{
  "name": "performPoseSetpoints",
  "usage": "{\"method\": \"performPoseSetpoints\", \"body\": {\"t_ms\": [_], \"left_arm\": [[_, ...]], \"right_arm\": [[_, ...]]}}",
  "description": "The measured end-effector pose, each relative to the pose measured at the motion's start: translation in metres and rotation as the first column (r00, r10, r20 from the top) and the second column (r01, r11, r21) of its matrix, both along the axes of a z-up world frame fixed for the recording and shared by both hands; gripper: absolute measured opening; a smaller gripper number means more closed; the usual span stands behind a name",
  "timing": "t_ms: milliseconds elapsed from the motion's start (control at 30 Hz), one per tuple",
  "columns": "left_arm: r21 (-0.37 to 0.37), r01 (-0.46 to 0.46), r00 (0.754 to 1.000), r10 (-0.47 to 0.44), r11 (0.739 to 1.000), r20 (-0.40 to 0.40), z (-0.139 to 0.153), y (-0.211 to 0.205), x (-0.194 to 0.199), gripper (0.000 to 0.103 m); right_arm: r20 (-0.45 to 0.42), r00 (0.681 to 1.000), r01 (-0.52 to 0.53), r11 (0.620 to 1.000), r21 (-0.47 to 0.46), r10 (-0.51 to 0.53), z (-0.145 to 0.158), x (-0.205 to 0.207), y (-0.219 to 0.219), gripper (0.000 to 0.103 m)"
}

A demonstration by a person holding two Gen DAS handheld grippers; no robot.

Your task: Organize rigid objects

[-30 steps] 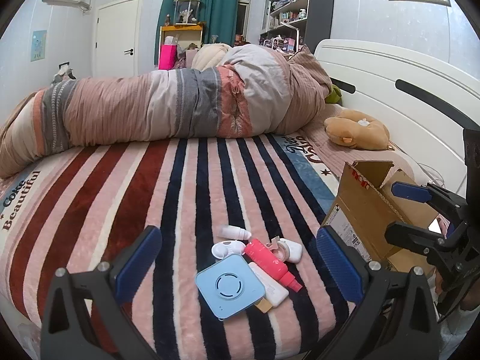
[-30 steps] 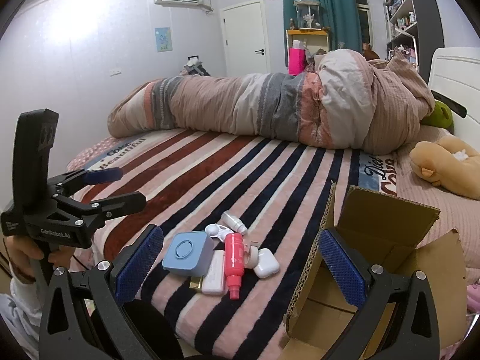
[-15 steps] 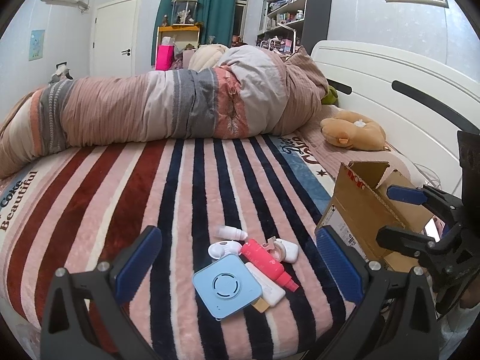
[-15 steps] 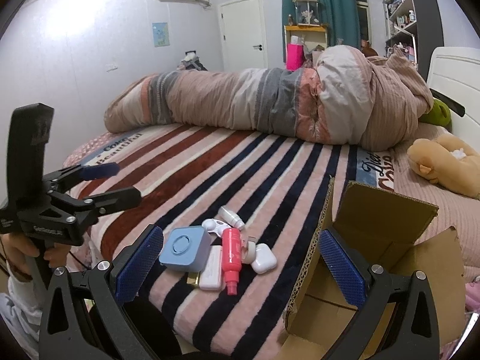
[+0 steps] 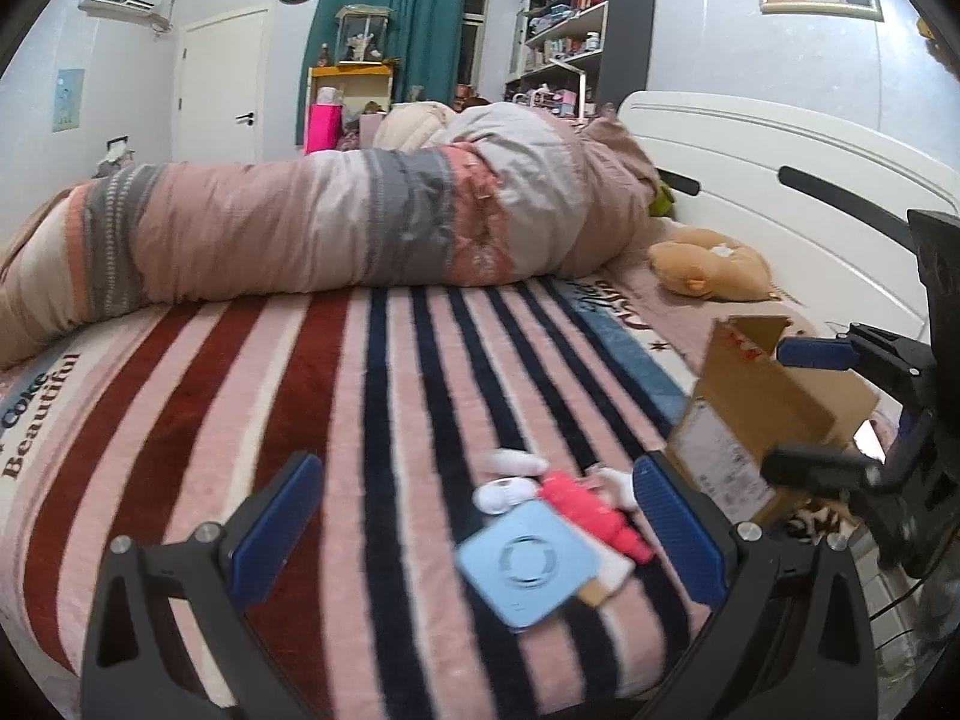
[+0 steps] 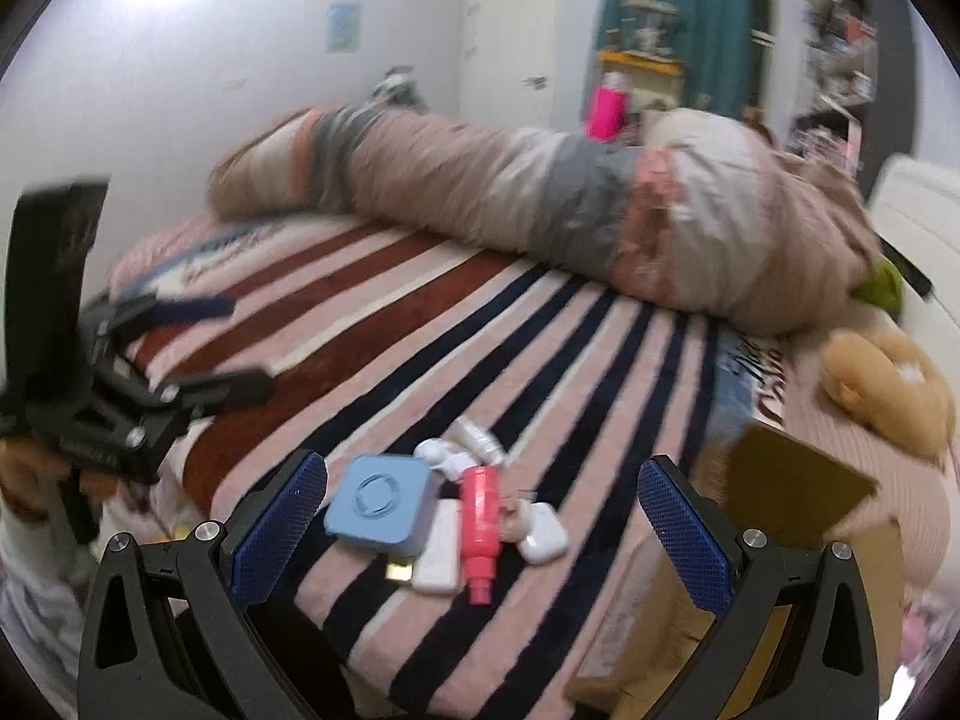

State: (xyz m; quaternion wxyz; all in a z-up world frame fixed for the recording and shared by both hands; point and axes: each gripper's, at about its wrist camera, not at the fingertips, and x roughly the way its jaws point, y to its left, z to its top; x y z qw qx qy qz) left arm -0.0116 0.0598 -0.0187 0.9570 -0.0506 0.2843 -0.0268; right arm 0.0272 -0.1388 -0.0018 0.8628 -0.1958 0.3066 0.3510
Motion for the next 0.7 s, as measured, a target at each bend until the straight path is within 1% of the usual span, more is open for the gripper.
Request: {"method": "performPoseSetpoints", "body": {"t_ms": [100,233,300,433,533,633,700], "left_arm": [[-0.004,-0.011,1.0,0.011,1.0,-0.008,-0.009,0.02,0.0,0.102],[0.003,-0.045,0.998,0.045,0.999,-0.038,-0.026,0.04,0.001,0.102],[-0.001,-0.066,0.996,0.066,0.998,-0.059,-0.035,0.049,0.001,0.102],[0.006,-0.114,0.989,0.114,0.993,-0.096,-0.052,0.064,0.0,0.102],[-0.016,-0.132,0.985,0.13,0.991,-0.115,-0.061,0.072,-0.003,0.102],[-0.03,-0.141,0.983,0.137,0.989,-0.124,-0.067,0.076,-0.004,0.102],[-0.037,-0.139,0.983,0.133,0.99,-0.13,-0.071,0.076,-0.004,0.102]], "right_arm": [[-0.043,0.998,-0.057,0.998,-0.041,0.055,-0.016,0.001,0.026,0.103],[-0.189,0.978,-0.098,0.993,-0.074,0.082,-0.059,0.012,0.058,0.103],[-0.245,0.967,-0.108,0.985,-0.131,0.074,-0.085,0.019,0.075,0.103],[-0.303,0.95,-0.144,0.963,-0.228,0.07,-0.128,0.029,0.1,0.103],[-0.307,0.95,-0.154,0.945,-0.288,0.061,-0.146,0.036,0.113,0.102],[-0.302,0.953,-0.139,0.929,-0.344,0.031,-0.162,0.041,0.123,0.102],[-0.279,0.96,-0.126,0.921,-0.368,0.019,-0.167,0.045,0.126,0.086]]}}
